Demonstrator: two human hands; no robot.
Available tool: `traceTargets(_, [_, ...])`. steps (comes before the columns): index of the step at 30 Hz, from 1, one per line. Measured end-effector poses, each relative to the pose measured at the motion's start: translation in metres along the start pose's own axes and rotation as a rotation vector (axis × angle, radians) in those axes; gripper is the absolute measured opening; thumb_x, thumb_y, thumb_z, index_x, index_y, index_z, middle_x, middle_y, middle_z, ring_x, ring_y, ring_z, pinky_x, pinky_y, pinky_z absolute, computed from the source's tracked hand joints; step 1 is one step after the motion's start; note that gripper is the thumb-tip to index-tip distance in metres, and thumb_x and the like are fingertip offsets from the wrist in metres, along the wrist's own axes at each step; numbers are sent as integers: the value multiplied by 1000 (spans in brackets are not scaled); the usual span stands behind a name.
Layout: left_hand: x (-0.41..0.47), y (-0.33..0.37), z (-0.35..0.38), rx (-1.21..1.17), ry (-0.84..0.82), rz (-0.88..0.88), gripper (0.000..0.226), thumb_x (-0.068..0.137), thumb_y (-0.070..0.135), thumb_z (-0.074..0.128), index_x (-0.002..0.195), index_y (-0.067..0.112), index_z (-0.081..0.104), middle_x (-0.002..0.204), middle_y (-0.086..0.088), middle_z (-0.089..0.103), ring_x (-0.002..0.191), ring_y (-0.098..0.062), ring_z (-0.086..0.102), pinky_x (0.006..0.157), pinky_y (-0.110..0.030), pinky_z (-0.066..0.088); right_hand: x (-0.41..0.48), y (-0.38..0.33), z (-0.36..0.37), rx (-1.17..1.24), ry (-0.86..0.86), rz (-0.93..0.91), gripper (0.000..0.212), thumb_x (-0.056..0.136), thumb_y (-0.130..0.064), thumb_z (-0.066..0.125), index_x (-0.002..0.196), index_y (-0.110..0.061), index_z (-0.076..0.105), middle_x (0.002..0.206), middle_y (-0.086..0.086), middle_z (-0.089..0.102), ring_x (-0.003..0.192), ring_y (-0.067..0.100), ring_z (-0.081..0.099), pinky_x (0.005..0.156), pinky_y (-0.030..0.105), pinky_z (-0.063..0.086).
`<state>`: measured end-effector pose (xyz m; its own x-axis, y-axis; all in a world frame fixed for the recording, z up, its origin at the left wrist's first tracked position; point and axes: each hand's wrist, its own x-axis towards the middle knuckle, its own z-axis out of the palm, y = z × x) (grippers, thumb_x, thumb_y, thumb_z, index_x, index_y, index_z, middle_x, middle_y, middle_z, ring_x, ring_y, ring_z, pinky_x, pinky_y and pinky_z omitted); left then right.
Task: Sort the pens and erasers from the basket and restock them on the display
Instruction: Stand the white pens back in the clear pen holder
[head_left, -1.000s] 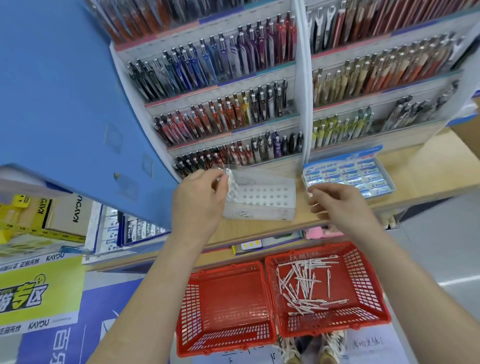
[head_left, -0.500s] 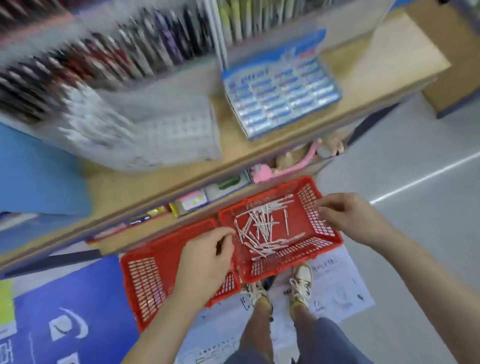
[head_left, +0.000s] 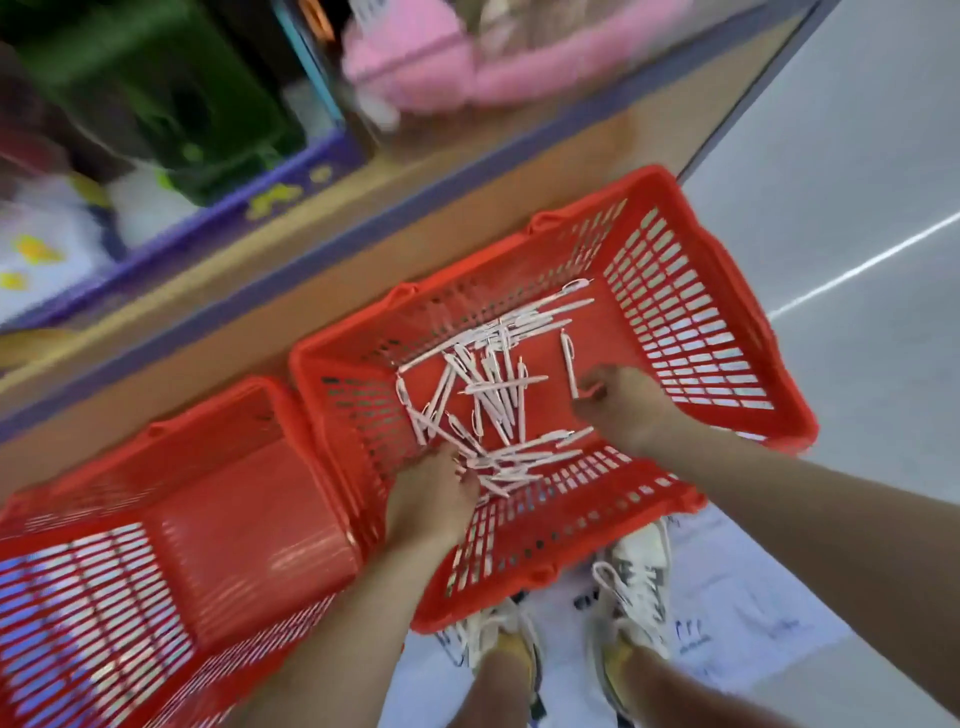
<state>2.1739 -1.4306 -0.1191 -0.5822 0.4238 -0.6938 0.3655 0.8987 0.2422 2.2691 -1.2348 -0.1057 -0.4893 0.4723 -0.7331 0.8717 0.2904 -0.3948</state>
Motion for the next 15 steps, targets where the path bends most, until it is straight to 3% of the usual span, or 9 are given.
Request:
traceTargets(4, [76,-15,52,113,19,-20,63,88,41,56,137,6,39,142,-12,42,130,-27,42,104,-34,36,70,17,64,-227,10,-62,55,87,-31,60,136,-16,41,131,16,52,123,34,46,101,38,40])
traceTargets(8, [136,-18,76,128,149,-106,75,85,52,57,138,4,33,140,-12,38,128,-30,40,100,-39,39,126,16,107,-383,65,-137,68,87,-37,58,143,-16,25,144,9,32,135,30,27,105,49,37])
traceTargets(11, [161,-15,91,126,205,-169,76,83,60,53,135,8,34,137,-12,40,127,-31,39,98,-42,39,150,14,130,-433,114,-112,64,90,-40,52,141,-14,24,139,11,36,129,31,37,101,48,37])
traceTargets(15, [171,-6,102,94,279,-184,64,79,59,56,124,15,42,128,-9,48,123,-30,43,94,-45,38,157,17,147,-293,166,-97,48,92,-36,52,128,-12,32,123,15,45,105,37,58,84,43,47])
